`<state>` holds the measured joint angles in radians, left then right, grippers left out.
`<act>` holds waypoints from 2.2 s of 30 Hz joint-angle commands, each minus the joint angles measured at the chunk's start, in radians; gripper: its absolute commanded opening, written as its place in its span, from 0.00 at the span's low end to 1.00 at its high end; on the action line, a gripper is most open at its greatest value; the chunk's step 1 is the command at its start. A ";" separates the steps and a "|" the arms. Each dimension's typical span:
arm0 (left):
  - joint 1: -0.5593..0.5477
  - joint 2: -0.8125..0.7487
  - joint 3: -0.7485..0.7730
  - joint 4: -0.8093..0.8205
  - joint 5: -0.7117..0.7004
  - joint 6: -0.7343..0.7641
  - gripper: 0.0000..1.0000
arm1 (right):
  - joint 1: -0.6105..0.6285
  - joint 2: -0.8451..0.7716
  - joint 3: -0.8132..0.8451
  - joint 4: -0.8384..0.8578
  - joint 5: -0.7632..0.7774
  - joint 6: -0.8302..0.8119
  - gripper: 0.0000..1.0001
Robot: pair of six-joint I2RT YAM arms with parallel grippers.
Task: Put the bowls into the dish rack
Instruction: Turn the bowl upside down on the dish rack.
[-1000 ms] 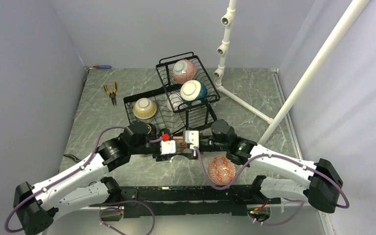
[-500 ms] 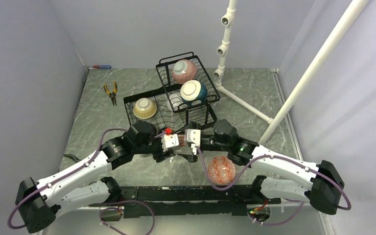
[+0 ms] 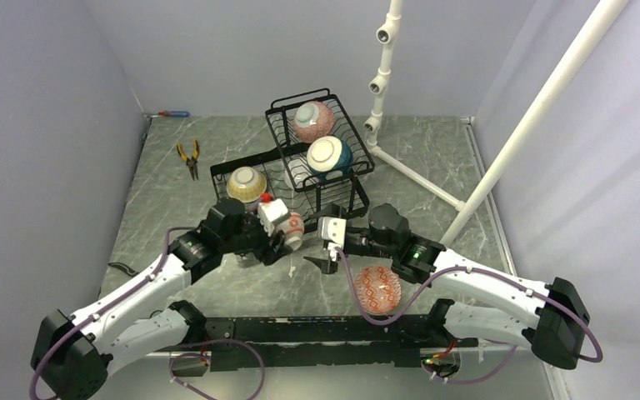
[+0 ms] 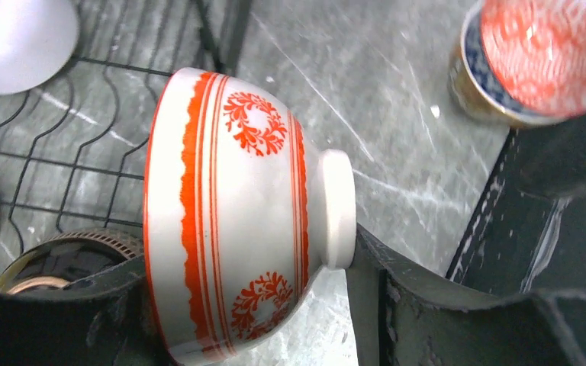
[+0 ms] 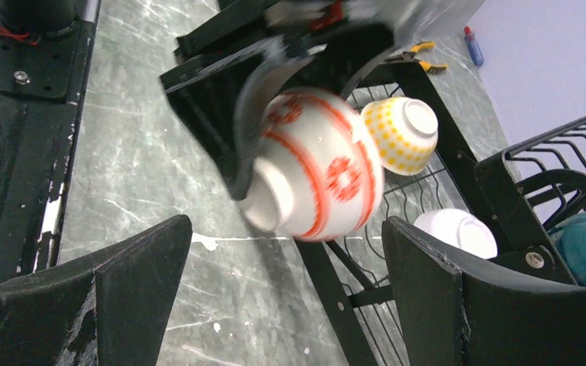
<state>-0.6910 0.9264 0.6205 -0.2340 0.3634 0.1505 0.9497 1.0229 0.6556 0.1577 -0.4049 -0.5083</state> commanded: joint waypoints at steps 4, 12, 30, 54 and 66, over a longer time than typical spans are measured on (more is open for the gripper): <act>0.186 -0.002 -0.011 0.259 0.164 -0.347 0.03 | 0.002 -0.024 0.037 -0.006 0.043 0.009 1.00; 0.320 0.112 0.050 0.353 0.219 -0.681 0.03 | 0.002 -0.035 0.040 -0.013 0.054 0.009 1.00; 0.383 0.450 0.113 0.660 0.270 -0.877 0.03 | 0.002 -0.051 0.024 -0.046 0.083 0.007 1.00; 0.370 0.723 0.173 0.770 0.289 -0.956 0.03 | 0.001 -0.071 0.029 -0.092 0.089 -0.005 1.00; 0.337 0.808 0.218 0.762 0.329 -0.944 0.05 | 0.002 -0.057 0.041 -0.106 0.086 -0.008 1.00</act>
<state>-0.3515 1.7271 0.8066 0.4667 0.6487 -0.7906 0.9497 0.9684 0.6567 0.0509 -0.3222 -0.5091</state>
